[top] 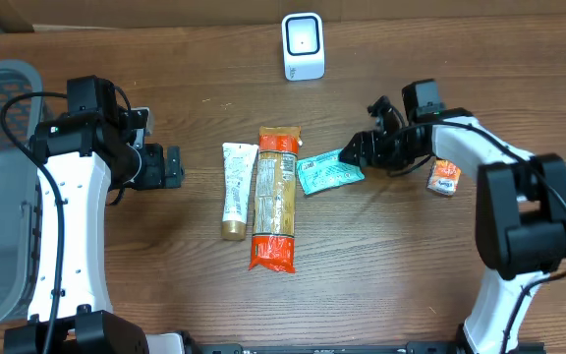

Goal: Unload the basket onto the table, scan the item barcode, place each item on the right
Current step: 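Grasp the green packet and pull it right with the right gripper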

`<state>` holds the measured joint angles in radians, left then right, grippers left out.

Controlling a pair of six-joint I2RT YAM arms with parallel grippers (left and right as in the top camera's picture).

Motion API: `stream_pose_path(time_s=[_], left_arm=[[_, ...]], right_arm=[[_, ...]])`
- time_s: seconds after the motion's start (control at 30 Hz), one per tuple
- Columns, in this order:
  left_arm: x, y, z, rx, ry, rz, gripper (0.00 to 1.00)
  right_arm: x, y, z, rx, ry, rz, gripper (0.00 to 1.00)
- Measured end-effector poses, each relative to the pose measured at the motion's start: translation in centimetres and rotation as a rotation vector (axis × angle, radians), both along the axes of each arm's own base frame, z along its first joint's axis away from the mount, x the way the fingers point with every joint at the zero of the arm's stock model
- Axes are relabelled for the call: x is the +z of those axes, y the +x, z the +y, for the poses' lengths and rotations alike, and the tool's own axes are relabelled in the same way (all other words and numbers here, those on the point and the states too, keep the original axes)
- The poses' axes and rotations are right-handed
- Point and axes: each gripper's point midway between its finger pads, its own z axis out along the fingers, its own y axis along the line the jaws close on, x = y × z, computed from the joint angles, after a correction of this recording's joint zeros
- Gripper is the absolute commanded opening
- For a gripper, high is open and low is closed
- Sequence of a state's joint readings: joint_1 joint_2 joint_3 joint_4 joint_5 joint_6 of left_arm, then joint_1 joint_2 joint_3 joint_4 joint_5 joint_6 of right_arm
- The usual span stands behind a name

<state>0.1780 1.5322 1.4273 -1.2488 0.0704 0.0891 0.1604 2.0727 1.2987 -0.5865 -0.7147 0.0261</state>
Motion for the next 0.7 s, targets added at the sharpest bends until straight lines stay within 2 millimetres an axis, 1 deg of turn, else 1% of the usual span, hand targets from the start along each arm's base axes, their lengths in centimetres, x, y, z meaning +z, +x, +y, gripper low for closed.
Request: stream_pose_path(time_s=[0.17, 0.23, 0.3, 0.33, 0.4, 0.43, 0.47, 0.5, 0.57, 0.63, 0.7], left_arm=[[0.0, 0.0, 0.0, 0.000, 0.000, 0.000, 1.00], [0.0, 0.0, 0.0, 0.000, 0.000, 0.000, 1.00], [0.0, 0.0, 0.0, 0.000, 0.000, 0.000, 1.00], [0.0, 0.0, 0.0, 0.000, 0.000, 0.000, 1.00], [0.0, 0.0, 0.0, 0.000, 0.000, 0.000, 0.99], [0.0, 0.0, 0.0, 0.000, 0.000, 0.000, 1.00], [0.0, 0.0, 0.0, 0.000, 0.000, 0.000, 0.99], [0.0, 0.0, 0.0, 0.000, 0.000, 0.000, 1.00], [0.0, 0.0, 0.0, 0.000, 0.000, 0.000, 1.00], [0.0, 0.0, 0.0, 0.000, 0.000, 0.000, 1.00], [0.0, 0.0, 0.0, 0.000, 0.000, 0.000, 1.00]], right_arm=[[0.1, -0.4, 0.9, 0.001, 0.051, 0.035, 0.68], [0.0, -0.7, 1.5, -0.007, 0.056, 0.063, 0.68], [-0.1, -1.2, 2.5, 0.000, 0.066, 0.089, 0.66], [-0.2, -1.5, 3.1, 0.005, 0.070, 0.099, 0.63], [-0.4, -2.2, 4.3, 0.020, 0.076, 0.122, 0.47], [-0.8, -2.5, 4.9, 0.012, 0.070, 0.150, 0.35], [-0.9, -2.7, 5.1, 0.018, 0.072, 0.153, 0.31], [-1.1, -2.7, 5.3, 0.008, 0.069, 0.165, 0.24], [-1.6, -2.8, 5.4, -0.003, 0.069, 0.188, 0.16], [-1.6, -2.8, 5.4, -0.020, 0.080, 0.208, 0.08], [-1.5, -2.8, 5.3, -0.032, 0.088, 0.221, 0.04]])
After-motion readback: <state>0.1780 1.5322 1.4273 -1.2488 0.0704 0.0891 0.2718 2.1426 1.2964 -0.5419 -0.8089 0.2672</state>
